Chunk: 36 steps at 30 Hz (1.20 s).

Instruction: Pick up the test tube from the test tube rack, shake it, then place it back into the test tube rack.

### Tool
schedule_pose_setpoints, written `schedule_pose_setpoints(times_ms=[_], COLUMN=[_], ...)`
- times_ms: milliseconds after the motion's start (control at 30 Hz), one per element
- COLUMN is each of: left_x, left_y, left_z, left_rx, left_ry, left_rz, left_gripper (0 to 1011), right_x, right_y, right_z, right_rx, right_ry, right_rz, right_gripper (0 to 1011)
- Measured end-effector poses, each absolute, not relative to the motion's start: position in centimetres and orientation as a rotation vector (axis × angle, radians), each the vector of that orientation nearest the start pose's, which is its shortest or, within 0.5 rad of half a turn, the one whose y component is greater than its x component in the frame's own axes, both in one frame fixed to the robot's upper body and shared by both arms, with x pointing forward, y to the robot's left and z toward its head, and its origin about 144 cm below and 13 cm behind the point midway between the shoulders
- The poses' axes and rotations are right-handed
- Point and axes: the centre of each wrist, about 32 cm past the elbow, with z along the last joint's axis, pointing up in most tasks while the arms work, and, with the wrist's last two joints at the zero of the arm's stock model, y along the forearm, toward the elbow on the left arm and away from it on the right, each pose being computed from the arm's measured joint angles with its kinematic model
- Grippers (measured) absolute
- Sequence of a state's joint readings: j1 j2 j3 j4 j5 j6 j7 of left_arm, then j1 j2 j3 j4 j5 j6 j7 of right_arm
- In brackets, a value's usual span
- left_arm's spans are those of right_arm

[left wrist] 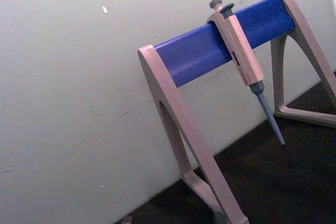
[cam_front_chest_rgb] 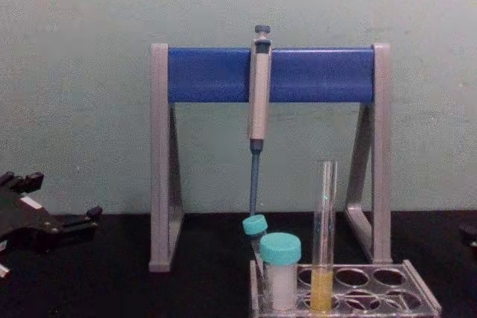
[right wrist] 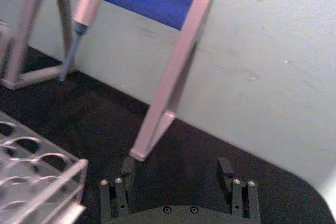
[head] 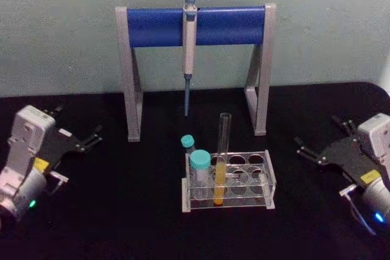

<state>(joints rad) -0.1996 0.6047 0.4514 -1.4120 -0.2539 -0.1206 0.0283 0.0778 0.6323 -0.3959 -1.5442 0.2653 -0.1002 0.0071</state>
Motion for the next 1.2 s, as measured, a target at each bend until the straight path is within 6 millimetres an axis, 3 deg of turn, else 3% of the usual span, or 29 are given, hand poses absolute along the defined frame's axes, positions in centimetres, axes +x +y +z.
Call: schedule_pose_setpoints(times_ms=[267, 533, 1200], left_x=[48.9, 48.9, 48.9], left_y=[31.0, 31.0, 31.0], left_z=[114.0, 114.0, 114.0], left_rx=[0.305, 0.304, 0.304], left_ry=[-0.285, -0.285, -0.285], left_rz=[1.248, 1.248, 1.248], left_gripper=[1001, 1001, 1001], right_x=[43.0, 42.1, 45.1], right_y=[-29.4, -27.8, -24.8], right_z=[114.7, 114.8, 115.4], right_rx=[-0.194, -0.105, -0.001], right_ry=[-0.156, -0.046, 0.129], right_rz=[-1.113, -1.017, -0.825], right_gripper=[1000, 1000, 1000])
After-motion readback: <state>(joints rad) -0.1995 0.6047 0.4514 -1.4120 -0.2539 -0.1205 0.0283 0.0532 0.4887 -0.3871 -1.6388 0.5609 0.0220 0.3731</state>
